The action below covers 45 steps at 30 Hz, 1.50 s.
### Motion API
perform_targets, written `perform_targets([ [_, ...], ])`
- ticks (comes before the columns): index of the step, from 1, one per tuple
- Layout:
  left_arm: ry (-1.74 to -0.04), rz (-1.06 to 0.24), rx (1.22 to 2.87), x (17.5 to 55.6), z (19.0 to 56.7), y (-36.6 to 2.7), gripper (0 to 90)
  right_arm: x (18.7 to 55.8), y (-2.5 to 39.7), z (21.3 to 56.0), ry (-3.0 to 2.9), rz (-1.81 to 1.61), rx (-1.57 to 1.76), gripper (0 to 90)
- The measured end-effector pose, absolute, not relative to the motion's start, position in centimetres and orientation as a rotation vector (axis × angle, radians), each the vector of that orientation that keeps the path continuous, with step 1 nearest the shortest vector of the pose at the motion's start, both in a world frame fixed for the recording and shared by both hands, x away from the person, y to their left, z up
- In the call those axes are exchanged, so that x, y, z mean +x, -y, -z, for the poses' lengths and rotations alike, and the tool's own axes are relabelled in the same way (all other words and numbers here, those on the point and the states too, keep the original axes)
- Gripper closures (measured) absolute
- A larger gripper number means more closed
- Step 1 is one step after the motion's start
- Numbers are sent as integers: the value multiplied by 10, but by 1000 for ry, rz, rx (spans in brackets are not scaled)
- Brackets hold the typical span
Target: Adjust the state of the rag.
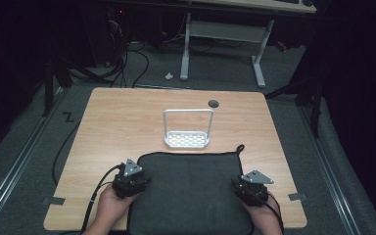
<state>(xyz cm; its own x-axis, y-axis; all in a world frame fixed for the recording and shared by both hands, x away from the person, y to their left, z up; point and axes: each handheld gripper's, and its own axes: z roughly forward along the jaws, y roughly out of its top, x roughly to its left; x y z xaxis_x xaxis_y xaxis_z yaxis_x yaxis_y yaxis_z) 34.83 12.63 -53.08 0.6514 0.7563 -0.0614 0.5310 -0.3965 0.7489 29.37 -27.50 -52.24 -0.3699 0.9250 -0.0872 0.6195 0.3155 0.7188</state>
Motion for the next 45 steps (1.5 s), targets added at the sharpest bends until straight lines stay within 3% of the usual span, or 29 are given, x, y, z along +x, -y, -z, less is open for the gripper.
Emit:
perform_targets([
  [7,-1013,-410,2085,370,532,-113,645,316,283,526,-2045,-791,1413,700],
  [12,-1028,-324,2076,373,529,-108,632,326,290,526,-2030,-796,1443,693],
  [18,-1030,-349,1994,369,513,-126,575,309,287,518,-2016,-811,1394,606],
  [28,-1150,-375,1927,423,526,-138,467,291,255,506,-2082,-925,1266,562],
  [34,-1138,-437,2030,431,533,-123,467,286,236,504,-2114,-937,1200,541],
  [37,-1107,-479,2042,425,535,-117,537,283,226,503,-2140,-935,1155,526],
  [41,-1077,-480,2050,421,534,-113,715,282,217,503,-2160,-958,1131,512],
  [45,-1075,-458,2046,420,534,-112,775,280,206,500,-2169,-995,1118,502],
])
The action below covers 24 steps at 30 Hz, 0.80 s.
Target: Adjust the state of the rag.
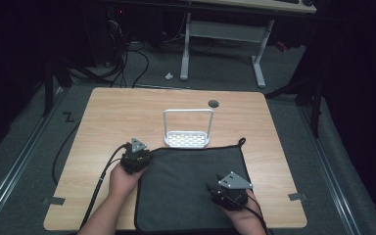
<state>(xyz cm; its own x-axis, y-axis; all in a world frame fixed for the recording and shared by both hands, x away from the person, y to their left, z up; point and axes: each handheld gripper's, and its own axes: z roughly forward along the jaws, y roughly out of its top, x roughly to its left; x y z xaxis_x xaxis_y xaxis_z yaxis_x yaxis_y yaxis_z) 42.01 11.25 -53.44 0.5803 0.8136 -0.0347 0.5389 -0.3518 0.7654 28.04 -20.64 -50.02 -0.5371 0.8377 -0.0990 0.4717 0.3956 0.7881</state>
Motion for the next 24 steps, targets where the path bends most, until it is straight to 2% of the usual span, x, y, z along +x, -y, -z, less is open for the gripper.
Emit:
perform_targets([
  [6,-1138,-253,1944,428,536,-129,786,281,180,498,-2189,-1032,1088,459],
  [9,-1153,-241,1929,428,536,-130,787,282,170,498,-2205,-1035,1071,459],
  [24,-1172,-223,1877,428,537,-136,782,274,69,508,-2405,-1042,859,453],
])
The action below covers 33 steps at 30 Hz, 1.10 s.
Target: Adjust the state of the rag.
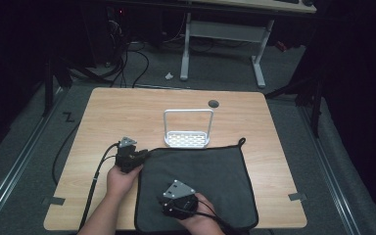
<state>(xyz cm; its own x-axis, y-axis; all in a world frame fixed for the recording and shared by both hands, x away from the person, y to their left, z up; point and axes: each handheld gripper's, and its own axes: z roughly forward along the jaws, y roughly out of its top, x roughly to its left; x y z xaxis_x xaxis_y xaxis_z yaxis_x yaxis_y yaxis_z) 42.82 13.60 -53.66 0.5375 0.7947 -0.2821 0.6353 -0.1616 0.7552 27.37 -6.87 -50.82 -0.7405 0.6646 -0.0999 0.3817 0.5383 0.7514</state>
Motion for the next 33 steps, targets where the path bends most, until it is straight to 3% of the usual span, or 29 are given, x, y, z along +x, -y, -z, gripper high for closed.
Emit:
perform_targets([
  [6,-1168,-225,1880,428,536,-136,782,269,29,520,-2504,-1039,792,434],
  [16,-1165,-227,1883,428,536,-136,781,267,3,526,-2556,-1042,786,422],
  [26,-1168,-209,1879,428,537,-137,786,265,14,525,-2512,-993,736,817],
  [33,-1177,-190,1835,428,534,-140,831,259,24,504,-2428,-1070,707,826],
])
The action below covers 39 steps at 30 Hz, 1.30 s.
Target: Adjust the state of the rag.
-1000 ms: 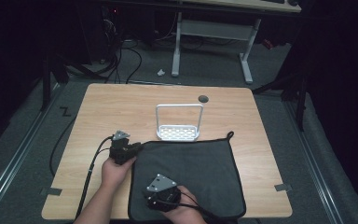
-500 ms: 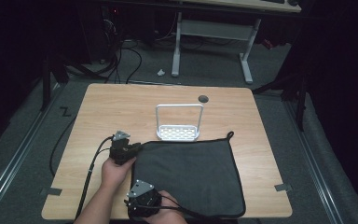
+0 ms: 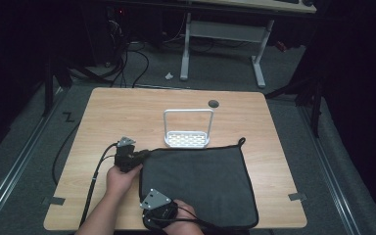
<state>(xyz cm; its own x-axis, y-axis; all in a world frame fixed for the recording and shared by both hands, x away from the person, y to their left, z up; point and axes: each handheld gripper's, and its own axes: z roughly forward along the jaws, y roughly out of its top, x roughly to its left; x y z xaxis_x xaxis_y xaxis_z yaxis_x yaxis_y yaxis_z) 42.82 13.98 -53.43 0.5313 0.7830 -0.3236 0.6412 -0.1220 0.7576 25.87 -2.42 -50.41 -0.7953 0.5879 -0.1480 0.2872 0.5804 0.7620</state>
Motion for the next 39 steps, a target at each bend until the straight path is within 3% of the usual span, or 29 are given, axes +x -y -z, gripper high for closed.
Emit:
perform_targets([
  [11,-1199,-206,1690,419,515,-162,841,253,19,489,-2362,-1157,683,824],
  [24,-1311,-318,1667,390,490,-253,842,247,-53,473,-2385,-1293,527,823],
  [30,-1299,-315,1660,390,485,-243,842,245,-40,468,-2356,-1305,540,823],
  [39,-1226,-303,1667,401,482,-162,841,241,37,470,-2288,-1235,671,822],
])
